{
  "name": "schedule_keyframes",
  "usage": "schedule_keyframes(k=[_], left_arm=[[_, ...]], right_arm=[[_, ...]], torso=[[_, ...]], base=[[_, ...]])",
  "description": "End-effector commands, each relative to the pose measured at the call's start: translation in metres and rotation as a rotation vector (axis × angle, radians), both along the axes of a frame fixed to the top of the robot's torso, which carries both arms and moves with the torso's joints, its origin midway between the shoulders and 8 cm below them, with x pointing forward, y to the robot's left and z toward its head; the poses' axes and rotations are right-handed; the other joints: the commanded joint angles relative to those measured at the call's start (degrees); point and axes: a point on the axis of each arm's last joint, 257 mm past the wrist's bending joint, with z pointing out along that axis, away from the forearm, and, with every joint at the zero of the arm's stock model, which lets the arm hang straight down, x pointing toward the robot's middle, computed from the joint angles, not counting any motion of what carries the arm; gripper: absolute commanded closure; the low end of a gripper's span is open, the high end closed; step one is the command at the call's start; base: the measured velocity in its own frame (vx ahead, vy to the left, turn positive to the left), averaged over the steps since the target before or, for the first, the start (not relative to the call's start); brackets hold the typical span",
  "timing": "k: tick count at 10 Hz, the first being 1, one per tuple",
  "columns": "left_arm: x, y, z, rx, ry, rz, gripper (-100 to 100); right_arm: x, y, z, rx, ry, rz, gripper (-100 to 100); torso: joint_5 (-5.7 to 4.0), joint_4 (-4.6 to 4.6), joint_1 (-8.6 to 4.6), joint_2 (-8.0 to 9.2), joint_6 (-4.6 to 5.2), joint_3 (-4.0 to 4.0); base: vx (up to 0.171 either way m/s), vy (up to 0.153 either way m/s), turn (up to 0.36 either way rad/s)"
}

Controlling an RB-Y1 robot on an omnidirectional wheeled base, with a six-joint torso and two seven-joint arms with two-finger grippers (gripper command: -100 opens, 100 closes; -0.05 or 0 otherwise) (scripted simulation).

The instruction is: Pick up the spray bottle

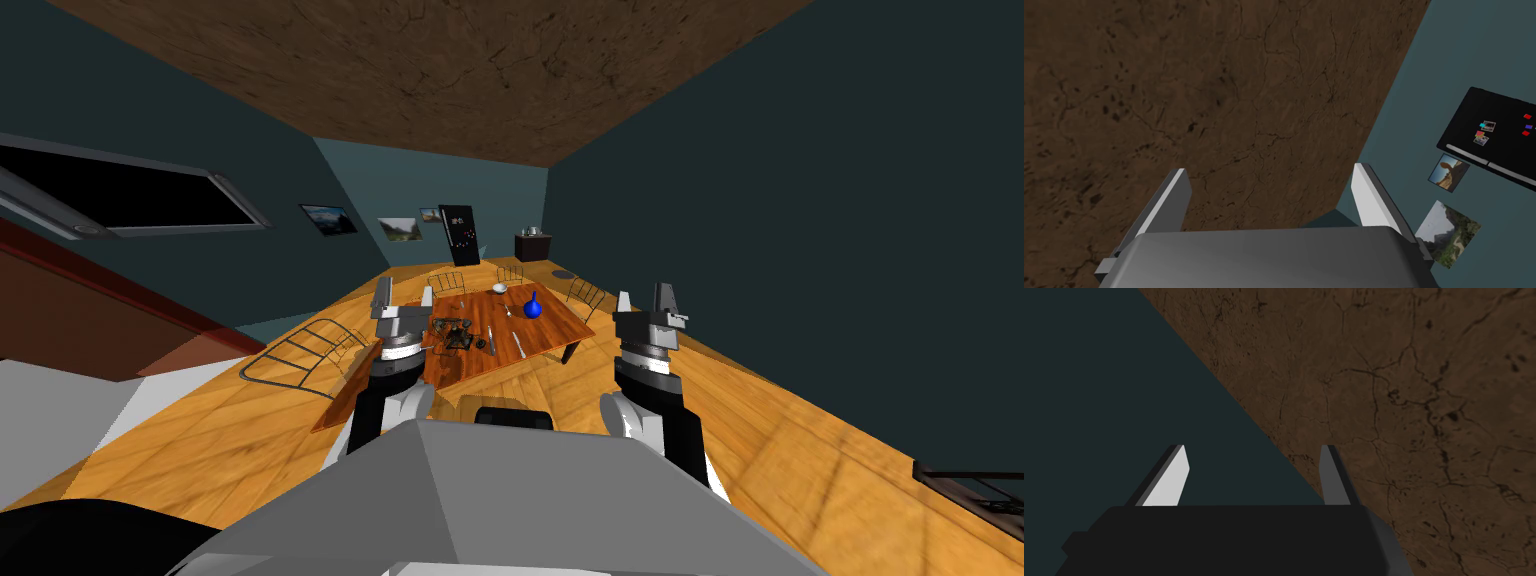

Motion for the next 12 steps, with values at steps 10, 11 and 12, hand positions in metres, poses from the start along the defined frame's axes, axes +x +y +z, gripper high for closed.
schedule_keyframes(k=[10, 11, 12], left_arm=[[0.053, 0.035, -0.077, -0.156, 0.147, -0.114, -100], [0.06, 0.044, -0.089, -0.195, 0.164, -0.124, -100], [0.066, 0.052, -0.096, -0.235, 0.17, -0.136, -100]], right_arm=[[0.0, 0.0, 0.0, 0.0, 0.0, 0.0, 0], [0.0, 0.0, 0.0, 0.0, 0.0, 0.0, 0], [0.0, 0.0, 0.0, 0.0, 0.0, 0.0, 0]], torso=[[-0.06, -0.02, -0.27, -0.09, 0.01, -0.05], [-0.06, -0.02, -0.27, -0.05, 0.0, -0.03], [-0.06, -0.01, -0.25, -0.03, 0.0, -0.02]], base=[[0.011, -0.062, -0.027], [0.0, -0.065, -0.027], [0.03, -0.087, -0.059]])
